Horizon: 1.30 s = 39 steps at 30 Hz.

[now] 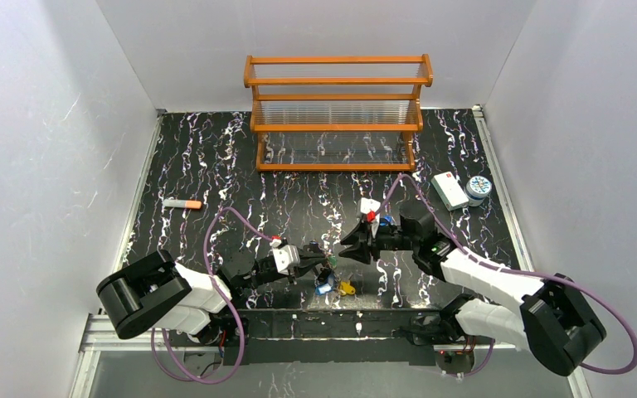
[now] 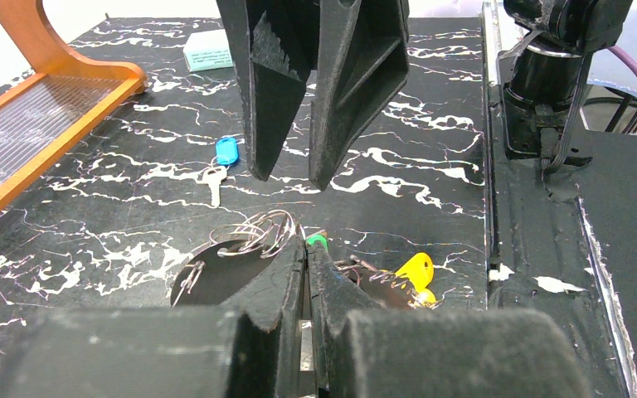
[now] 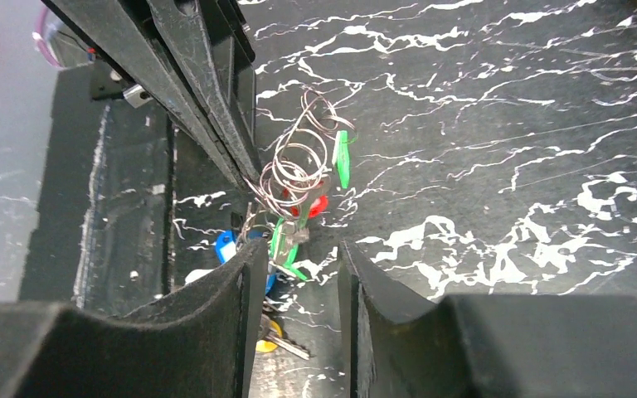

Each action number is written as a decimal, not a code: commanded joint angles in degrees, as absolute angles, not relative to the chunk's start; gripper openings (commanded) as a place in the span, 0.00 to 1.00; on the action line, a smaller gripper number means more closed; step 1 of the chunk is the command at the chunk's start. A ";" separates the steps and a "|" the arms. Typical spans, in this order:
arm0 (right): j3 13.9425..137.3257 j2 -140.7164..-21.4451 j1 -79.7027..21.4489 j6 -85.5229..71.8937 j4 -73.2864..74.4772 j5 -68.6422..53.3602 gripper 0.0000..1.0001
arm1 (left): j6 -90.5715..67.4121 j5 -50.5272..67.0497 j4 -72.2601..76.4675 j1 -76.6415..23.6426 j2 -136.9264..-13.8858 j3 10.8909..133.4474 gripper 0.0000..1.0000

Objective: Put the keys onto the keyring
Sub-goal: Adjust the key on the keyring.

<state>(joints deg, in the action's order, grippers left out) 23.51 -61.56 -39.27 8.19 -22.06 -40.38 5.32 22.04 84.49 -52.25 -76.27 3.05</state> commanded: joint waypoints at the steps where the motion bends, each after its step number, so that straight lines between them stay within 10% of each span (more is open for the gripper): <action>1: 24.46 -64.14 -38.51 0.55 -29.03 -45.87 0.45 | 5.81 22.58 88.55 -52.38 -74.96 3.42 0.00; 22: 26.03 -74.98 -38.51 -7.17 -38.53 -49.22 0.38 | 5.71 23.02 88.59 -52.42 -74.75 3.34 0.00; 39: 28.03 -80.32 -38.50 -5.36 -33.60 -50.48 0.01 | 5.57 23.11 88.59 -52.38 -74.70 3.47 0.00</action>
